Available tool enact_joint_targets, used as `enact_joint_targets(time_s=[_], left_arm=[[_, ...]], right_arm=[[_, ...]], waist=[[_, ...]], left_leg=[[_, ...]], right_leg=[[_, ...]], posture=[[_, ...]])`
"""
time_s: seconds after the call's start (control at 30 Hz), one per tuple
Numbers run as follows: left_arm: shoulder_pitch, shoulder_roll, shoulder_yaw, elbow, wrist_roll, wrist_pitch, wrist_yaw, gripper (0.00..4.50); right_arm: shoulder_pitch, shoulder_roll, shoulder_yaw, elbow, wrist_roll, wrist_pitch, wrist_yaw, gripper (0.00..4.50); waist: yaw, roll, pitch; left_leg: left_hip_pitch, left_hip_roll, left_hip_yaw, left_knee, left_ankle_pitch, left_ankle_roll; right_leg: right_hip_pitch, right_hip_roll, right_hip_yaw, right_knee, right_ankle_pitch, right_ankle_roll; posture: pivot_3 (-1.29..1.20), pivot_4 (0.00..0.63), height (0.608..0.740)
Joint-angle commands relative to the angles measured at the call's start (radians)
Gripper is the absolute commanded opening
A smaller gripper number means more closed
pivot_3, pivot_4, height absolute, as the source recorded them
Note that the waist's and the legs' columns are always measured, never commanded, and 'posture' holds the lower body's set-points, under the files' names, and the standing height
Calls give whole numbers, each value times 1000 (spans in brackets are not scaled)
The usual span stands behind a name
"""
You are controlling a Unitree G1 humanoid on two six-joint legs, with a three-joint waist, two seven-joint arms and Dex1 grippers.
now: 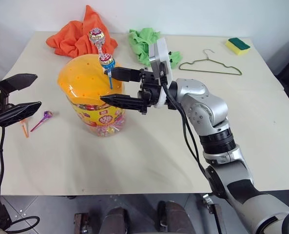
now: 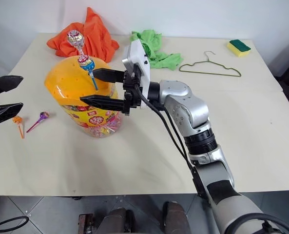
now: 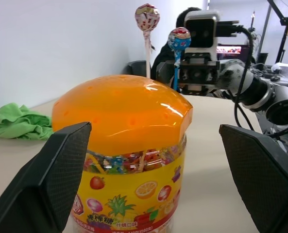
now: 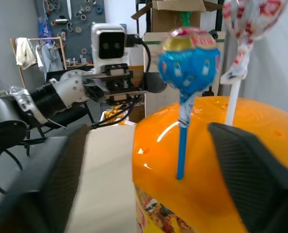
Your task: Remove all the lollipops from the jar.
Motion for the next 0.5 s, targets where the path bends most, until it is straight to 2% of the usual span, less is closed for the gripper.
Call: enact_joint_targets(time_s=[0.03, 0.17, 0.27, 0.5], left_arm=[[4, -3, 29, -39, -27, -2, -15, 4500], [-1, -8, 25, -44, -30, -3, -12, 4500], [-4, -11, 25, -43, -33, 0, -18, 4500], [-65, -4, -1, 10, -25, -4, -53, 4500]], right_arm=[[-43, 22, -30, -26, 10, -29, -1, 2528], [-61, 31, -48, -25, 14, -49, -2, 1049], [-78, 35, -70, -31, 31, -51, -1, 117], [-168, -8, -177, -51, 90, -64, 3, 22]], waist=[[-1, 0, 0], [0, 0, 0], [-1, 0, 0], [1, 0, 0]], left_leg=[[0, 0, 0, 0, 0, 0], [0, 0, 0, 0, 0, 0], [0, 0, 0, 0, 0, 0], [0, 0, 0, 0, 0, 0]], right_leg=[[0, 0, 0, 0, 0, 0], [0, 0, 0, 0, 0, 0], [0, 0, 0, 0, 0, 0], [0, 0, 0, 0, 0, 0]], posture=[[0, 150, 740], [0, 150, 740], [0, 150, 740], [0, 150, 740]])
